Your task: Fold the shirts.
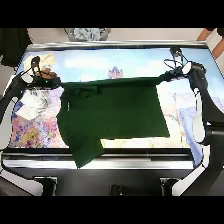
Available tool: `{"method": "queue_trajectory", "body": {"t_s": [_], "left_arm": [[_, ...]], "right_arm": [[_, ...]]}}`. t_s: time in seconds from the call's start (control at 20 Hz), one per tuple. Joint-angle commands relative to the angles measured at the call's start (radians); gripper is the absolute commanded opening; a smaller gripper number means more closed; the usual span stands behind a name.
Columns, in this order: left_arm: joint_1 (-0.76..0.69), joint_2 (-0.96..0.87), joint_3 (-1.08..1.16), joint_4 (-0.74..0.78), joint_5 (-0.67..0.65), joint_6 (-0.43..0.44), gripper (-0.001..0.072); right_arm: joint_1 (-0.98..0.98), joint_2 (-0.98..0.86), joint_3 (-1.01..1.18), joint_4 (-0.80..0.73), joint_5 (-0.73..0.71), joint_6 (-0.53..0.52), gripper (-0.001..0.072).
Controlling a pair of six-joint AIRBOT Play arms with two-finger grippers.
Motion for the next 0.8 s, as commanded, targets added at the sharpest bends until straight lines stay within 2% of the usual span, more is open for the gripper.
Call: {"method": "queue_trajectory", "body": {"t_s": [0.0,0.15,0.25,0.35,0.55,0.75], "left_arm": [[0.009,-0.002,0.037,-0.001,-0.045,-0.021,0.0026],[0.023,0.069,0.062,0.010,-0.318,0.006,0.0026],[0.022,0.090,0.061,0.021,-0.544,0.005,0.0026],[0.018,0.087,0.033,0.023,-0.692,0.001,0.0026],[0.016,0.086,-0.086,0.021,-0.726,-0.030,0.0026],[0.014,0.086,-0.188,0.020,-0.726,-0.036,0.0027]], "right_arm": [[0.002,0.019,0.014,-0.005,0.058,0.005,0.0049],[0.002,0.090,0.018,-0.058,0.327,-0.087,0.0049],[0.003,0.092,0.018,-0.060,0.511,-0.091,0.0049],[0.006,0.064,0.016,-0.050,0.613,-0.105,0.0049],[0.006,-0.007,0.016,-0.027,0.742,-0.116,0.0049],[0.006,-0.043,0.016,0.004,0.800,-0.123,0.0050]]}}
